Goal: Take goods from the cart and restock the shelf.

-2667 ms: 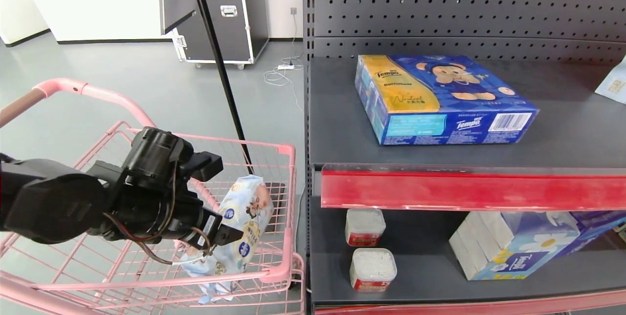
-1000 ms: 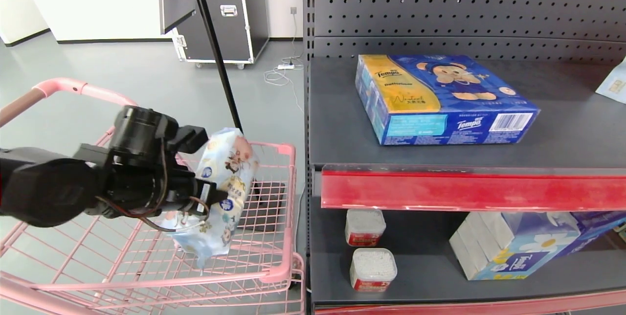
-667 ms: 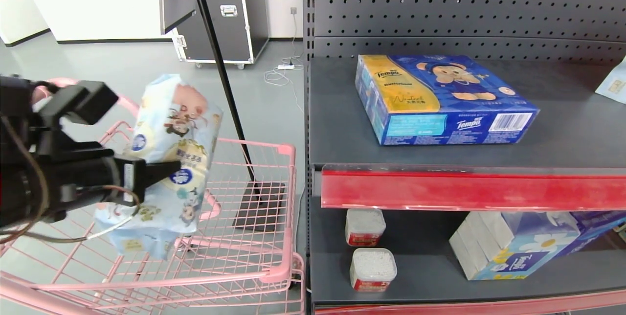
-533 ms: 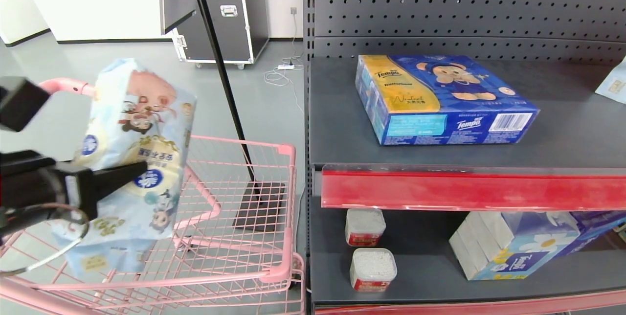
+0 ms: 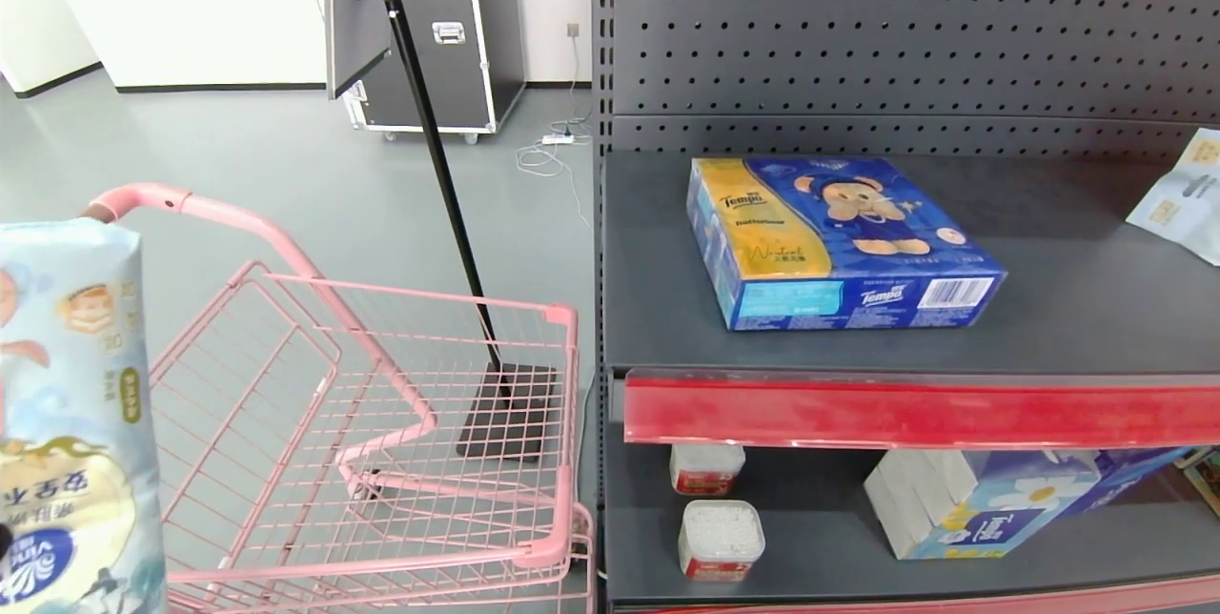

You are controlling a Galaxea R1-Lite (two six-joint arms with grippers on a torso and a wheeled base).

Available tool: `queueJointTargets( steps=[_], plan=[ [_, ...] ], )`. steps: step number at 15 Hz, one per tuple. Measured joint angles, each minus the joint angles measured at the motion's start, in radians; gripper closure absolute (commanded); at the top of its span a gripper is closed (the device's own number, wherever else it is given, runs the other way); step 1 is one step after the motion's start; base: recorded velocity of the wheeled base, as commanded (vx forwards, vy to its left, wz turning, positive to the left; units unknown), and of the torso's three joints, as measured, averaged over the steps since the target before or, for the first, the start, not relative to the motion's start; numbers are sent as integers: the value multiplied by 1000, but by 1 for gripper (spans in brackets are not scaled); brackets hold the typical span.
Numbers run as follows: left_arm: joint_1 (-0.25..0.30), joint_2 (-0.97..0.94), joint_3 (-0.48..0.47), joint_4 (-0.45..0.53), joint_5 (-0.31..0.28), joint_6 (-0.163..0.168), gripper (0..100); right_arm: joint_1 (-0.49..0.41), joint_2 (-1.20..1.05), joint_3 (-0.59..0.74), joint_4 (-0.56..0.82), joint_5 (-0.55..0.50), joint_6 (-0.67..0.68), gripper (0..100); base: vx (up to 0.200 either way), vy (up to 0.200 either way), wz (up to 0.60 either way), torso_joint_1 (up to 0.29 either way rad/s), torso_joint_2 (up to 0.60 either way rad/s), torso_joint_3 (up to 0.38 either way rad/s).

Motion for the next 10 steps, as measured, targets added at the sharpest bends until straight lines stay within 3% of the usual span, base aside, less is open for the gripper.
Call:
queueJointTargets(
  steps=[4, 10],
  plan=[
    [-7, -109, 14, 4, -10, 1, 100, 0, 0, 0, 0, 0, 0, 0, 0, 0, 0, 178, -540, -370],
    [-17, -119, -2, 3, -11, 9, 100, 0, 0, 0, 0, 0, 0, 0, 0, 0, 0, 213, -566, -356]
  ],
)
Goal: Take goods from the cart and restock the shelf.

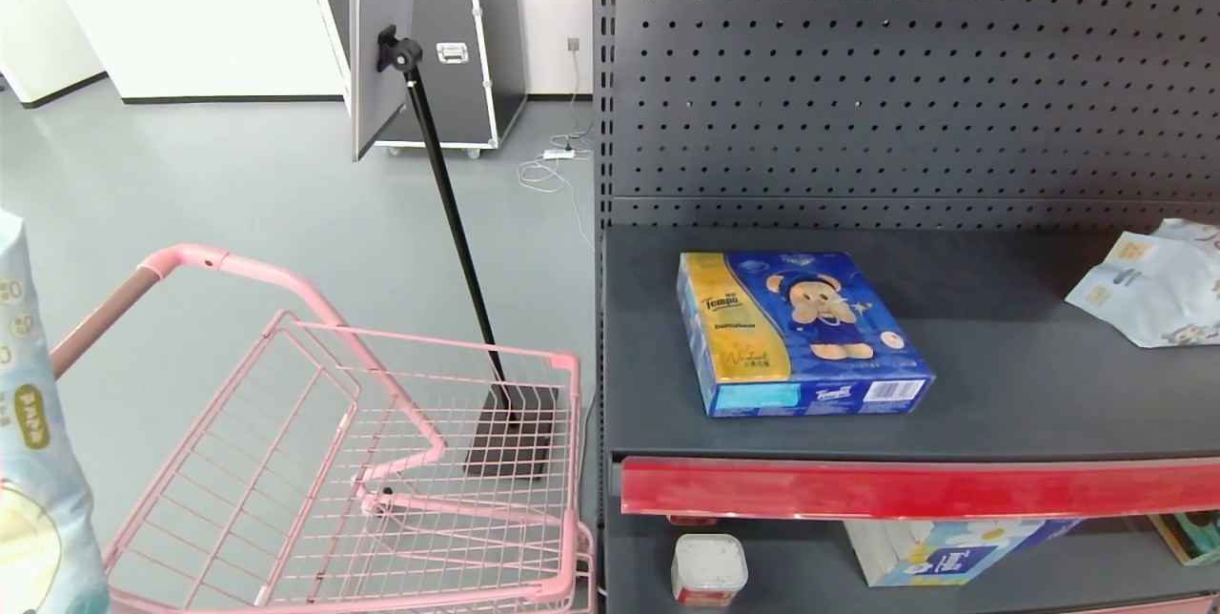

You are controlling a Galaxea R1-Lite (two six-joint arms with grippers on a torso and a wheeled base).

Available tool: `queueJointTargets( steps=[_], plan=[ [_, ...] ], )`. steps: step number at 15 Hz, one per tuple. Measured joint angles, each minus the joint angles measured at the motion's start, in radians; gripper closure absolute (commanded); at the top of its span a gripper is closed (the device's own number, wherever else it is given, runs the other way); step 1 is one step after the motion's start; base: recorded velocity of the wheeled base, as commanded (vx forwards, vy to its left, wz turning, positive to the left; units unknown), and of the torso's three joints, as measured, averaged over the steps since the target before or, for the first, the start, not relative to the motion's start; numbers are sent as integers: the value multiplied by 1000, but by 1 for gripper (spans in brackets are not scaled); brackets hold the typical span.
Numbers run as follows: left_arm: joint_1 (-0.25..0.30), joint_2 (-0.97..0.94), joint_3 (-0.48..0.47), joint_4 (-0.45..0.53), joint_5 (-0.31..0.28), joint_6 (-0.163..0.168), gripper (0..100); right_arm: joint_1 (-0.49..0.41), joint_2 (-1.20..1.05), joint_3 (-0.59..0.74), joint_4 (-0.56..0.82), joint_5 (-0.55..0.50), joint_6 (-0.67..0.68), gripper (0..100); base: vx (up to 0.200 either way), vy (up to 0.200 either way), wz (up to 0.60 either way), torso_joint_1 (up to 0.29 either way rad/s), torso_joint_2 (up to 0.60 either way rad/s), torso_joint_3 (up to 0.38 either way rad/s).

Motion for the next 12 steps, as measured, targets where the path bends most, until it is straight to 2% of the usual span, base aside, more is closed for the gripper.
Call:
queueJointTargets(
  steps=[12],
  plan=[
    [0, 19, 0, 0, 0, 17, 100, 0, 0, 0, 0, 1, 0, 0, 0, 0, 0, 158, -378, -222]
  ],
)
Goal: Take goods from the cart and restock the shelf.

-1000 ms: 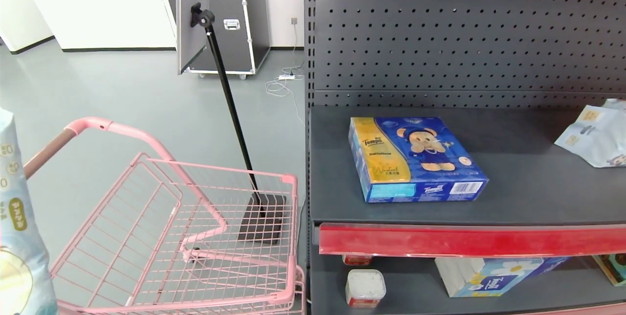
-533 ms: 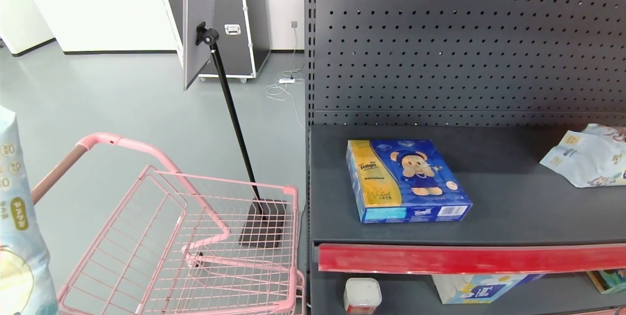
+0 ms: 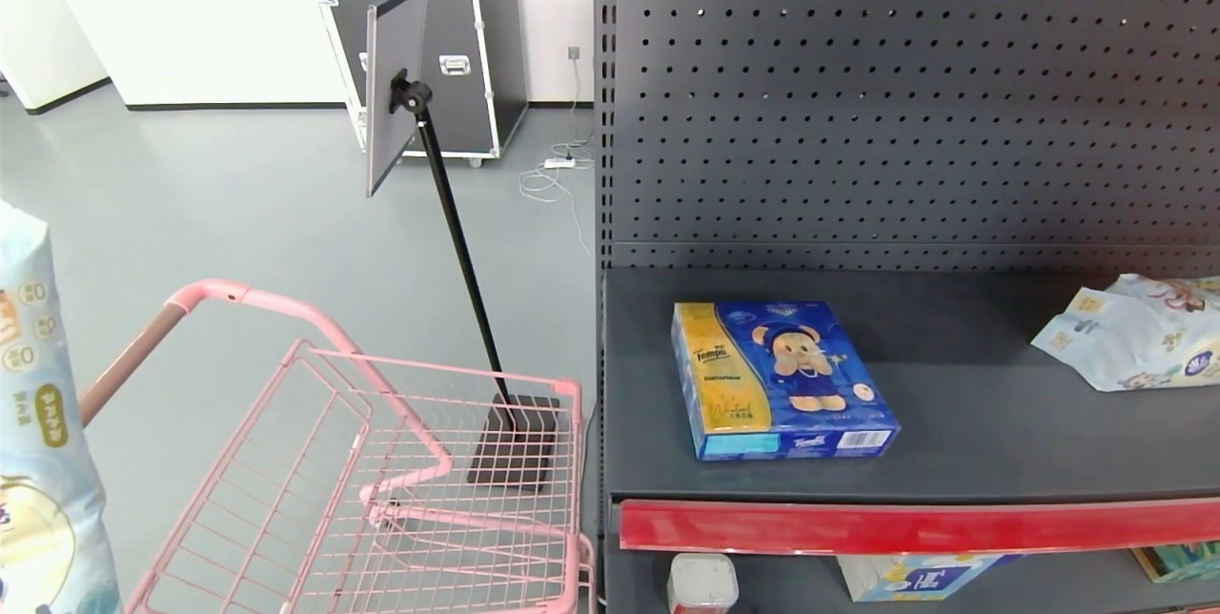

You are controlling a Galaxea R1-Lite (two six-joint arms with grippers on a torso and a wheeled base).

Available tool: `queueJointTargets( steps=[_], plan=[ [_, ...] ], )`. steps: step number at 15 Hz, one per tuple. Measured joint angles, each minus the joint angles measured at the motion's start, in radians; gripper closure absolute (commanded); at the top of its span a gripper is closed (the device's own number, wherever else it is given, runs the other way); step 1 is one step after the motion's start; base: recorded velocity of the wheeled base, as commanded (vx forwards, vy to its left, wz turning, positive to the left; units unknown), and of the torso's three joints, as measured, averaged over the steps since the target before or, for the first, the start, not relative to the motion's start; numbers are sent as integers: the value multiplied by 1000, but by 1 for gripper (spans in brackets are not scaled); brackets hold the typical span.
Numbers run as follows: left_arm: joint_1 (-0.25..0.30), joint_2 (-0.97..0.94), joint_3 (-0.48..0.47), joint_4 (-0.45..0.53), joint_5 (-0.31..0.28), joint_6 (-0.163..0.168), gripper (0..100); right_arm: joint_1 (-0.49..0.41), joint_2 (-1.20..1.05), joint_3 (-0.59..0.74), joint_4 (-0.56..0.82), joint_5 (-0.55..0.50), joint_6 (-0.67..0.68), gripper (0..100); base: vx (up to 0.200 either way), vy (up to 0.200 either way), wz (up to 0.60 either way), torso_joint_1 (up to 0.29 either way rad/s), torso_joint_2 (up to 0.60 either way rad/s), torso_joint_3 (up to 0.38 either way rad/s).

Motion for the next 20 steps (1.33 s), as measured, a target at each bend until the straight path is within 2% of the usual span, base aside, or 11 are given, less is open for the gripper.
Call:
queueJointTargets(
  steps=[7, 10, 20],
  plan=[
    [0, -2, 1, 0, 0, 2, 100, 0, 0, 0, 0, 0, 0, 0, 0, 0, 0, 151, -339, -189],
    [0, -4, 2, 0, 0, 19, 100, 0, 0, 0, 0, 0, 0, 0, 0, 0, 0, 115, -237, -126],
    [0, -9, 7, 0, 0, 21, 100, 0, 0, 0, 0, 1, 0, 0, 0, -200, 0, 12, -15, -7]
  ],
)
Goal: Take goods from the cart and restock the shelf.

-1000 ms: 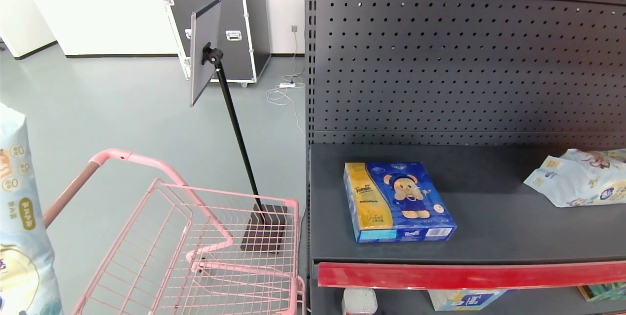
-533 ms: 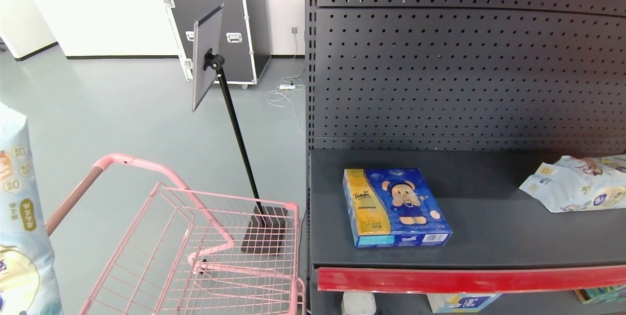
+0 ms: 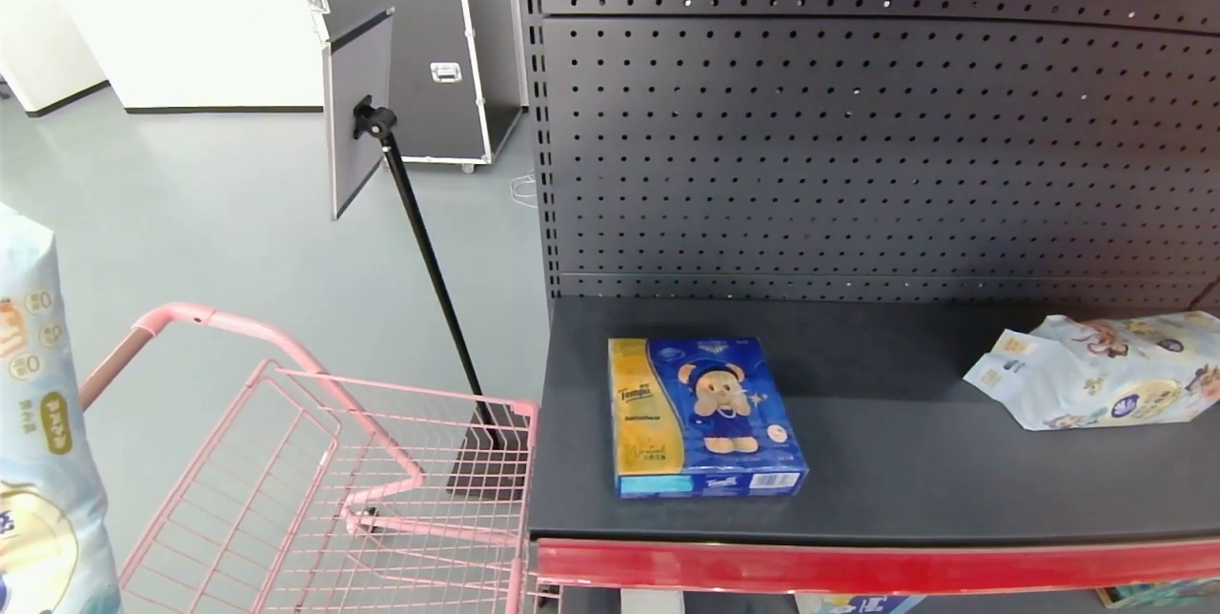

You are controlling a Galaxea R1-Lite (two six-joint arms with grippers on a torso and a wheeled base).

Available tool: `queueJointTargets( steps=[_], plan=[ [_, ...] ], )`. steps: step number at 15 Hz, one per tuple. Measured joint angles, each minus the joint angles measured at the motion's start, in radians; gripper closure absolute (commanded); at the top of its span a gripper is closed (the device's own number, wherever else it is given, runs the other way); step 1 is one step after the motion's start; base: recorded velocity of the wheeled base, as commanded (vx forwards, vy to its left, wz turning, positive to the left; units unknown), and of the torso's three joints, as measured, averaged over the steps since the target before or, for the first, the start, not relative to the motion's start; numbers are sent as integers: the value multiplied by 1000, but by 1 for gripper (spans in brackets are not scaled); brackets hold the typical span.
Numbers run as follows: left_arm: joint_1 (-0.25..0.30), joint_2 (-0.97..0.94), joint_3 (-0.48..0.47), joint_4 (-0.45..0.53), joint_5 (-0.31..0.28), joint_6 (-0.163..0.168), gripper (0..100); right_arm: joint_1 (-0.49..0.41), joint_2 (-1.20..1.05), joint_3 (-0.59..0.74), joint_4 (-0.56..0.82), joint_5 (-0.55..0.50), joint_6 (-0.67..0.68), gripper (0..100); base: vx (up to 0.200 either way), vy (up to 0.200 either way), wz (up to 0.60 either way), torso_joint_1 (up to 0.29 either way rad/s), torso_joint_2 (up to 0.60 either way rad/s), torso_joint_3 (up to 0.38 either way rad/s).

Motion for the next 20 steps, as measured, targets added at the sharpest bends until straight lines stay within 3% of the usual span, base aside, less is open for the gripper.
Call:
queueJointTargets(
  steps=[14, 16, 20],
  plan=[
    [-1, -11, 1, 3, -3, 2, 100, 0, 0, 0, 0, 0, 0, 0, 0, -200, 0, 0, 6, 6],
    [-1, -11, 1, 3, -3, 18, 100, 0, 0, 0, 0, 0, 0, 0, 0, -200, 0, -5, 14, 5],
    [-1, -11, 1, 3, -3, 20, 100, 0, 0, 0, 0, 0, 0, 0, 0, -200, 0, -3, 8, 7]
  ],
)
